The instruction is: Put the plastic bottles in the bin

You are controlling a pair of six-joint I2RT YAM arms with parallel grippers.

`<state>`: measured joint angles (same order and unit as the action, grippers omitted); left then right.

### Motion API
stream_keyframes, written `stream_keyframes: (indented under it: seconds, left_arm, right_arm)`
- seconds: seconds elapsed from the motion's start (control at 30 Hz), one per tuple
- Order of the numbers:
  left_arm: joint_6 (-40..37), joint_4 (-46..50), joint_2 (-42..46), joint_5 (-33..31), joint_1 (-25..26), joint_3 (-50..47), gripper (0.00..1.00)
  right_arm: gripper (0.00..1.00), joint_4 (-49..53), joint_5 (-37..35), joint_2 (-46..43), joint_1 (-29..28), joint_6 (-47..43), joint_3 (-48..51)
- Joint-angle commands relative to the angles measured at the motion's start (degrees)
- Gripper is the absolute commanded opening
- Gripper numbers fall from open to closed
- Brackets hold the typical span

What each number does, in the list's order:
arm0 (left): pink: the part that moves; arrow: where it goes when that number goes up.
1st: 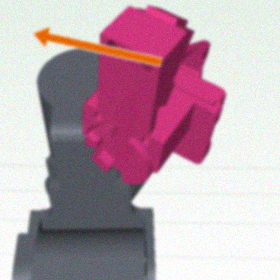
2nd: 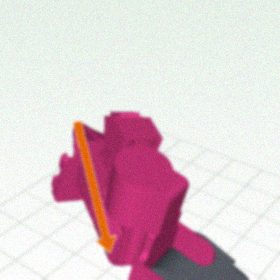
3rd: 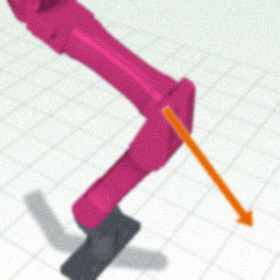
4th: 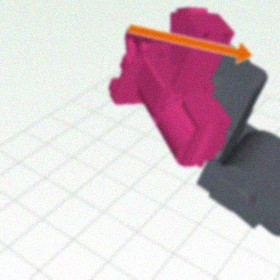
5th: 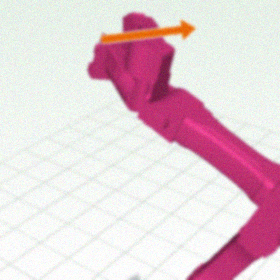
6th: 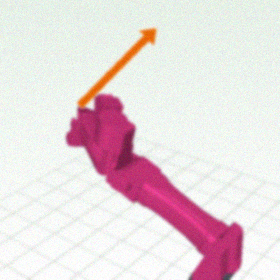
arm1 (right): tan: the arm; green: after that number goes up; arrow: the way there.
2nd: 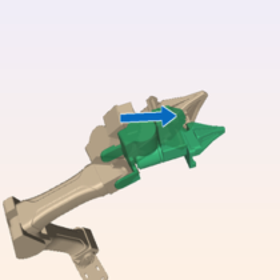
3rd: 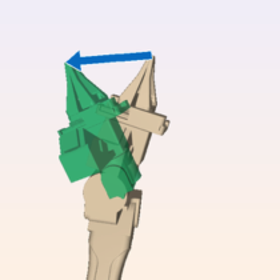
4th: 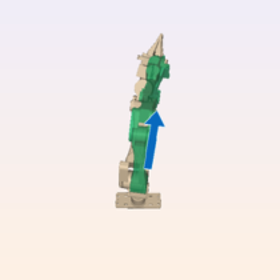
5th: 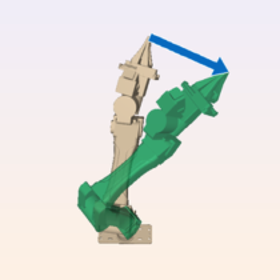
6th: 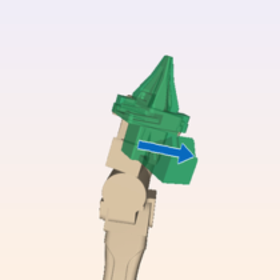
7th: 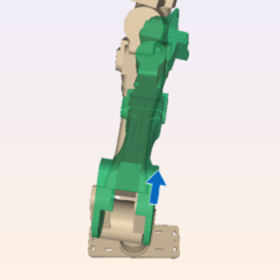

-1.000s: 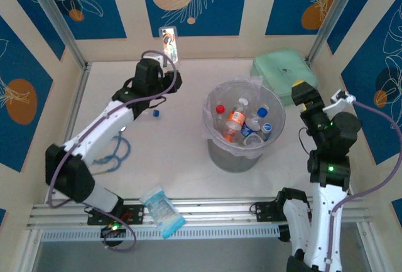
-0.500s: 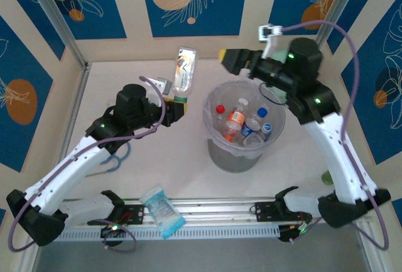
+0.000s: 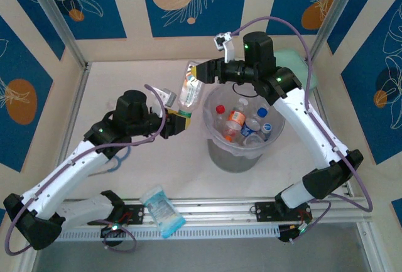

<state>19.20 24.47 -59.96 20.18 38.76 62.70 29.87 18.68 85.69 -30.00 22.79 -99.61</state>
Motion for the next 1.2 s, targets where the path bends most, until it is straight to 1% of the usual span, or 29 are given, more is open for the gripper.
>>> stream_keyframes:
  seconds: [0.0,0.07,0.1,0.13,0.17,0.23,0.27,0.4,0.5,0.57,0.63,0.73,0.83,0.97,1.17]
  left_arm:
    - [-0.04,-2.41,1.64,1.60,0.50,-1.05,0.00]
    - [1.80,-5.54,2.27,1.63,0.52,-2.54,0.00]
    - [2.69,-7.04,2.63,1.42,0.51,-3.23,0.03]
    - [3.62,-8.48,3.10,0.78,0.52,-3.99,0.24]
    - [4.42,-9.15,3.53,-0.17,0.49,-4.47,0.51]
    - [5.40,-9.19,4.42,-2.76,0.43,-4.95,0.92]
    - [5.88,-8.03,4.74,-5.02,0.35,-4.82,1.00]
    - [7.69,-3.44,6.68,-11.79,-0.08,-4.64,1.00]
    - [10.06,1.91,7.67,-17.86,-1.89,-5.47,1.00]
    - [12.11,3.94,7.28,-18.86,-5.65,-7.09,1.00]
    - [15.89,3.44,6.84,-18.62,-10.32,-10.08,1.00]
    - [21.22,1.22,6.37,-20.98,-14.75,-14.22,1.00]
    - [23.27,-1.32,4.58,-19.38,-17.34,-16.43,1.00]
    - [24.97,-3.59,1.08,-18.33,-18.71,-17.40,1.00]
    - [27.81,-7.55,-0.87,-22.44,-20.76,-19.60,1.00]
  right_arm:
    - [0.49,-2.26,3.47,-1.14,-0.06,0.15,-1.10]
    - [0.46,-2.31,3.23,-1.98,0.11,0.28,-1.48]
    - [0.44,-2.31,3.18,-2.40,0.19,0.27,-1.80]
    - [0.41,-2.33,2.93,-3.00,0.29,0.25,-2.19]
    - [0.38,-2.36,2.45,-3.85,0.51,0.26,-2.70]
    - [0.34,-2.91,0.98,-5.71,0.96,0.31,-3.43]
    - [0.33,-3.15,0.19,-7.01,1.44,0.20,-3.63]
    - [0.25,-4.17,-4.34,-13.75,4.71,0.11,-2.30]
    - [0.22,-5.17,-7.98,-20.09,8.93,0.62,1.77]
    - [0.21,-4.78,-8.81,-23.50,12.49,1.20,4.31]
    - [0.18,-3.25,-9.56,-25.81,15.75,1.66,6.60]
    - [0.15,-1.27,-11.76,-27.69,17.93,1.52,10.03]
    - [0.12,-1.53,-13.73,-28.22,18.37,2.96,13.42]
    - [0.08,-4.73,-12.94,-26.89,17.38,4.68,16.65]
    - [0.05,-4.75,-19.62,-24.66,13.00,1.34,19.04]
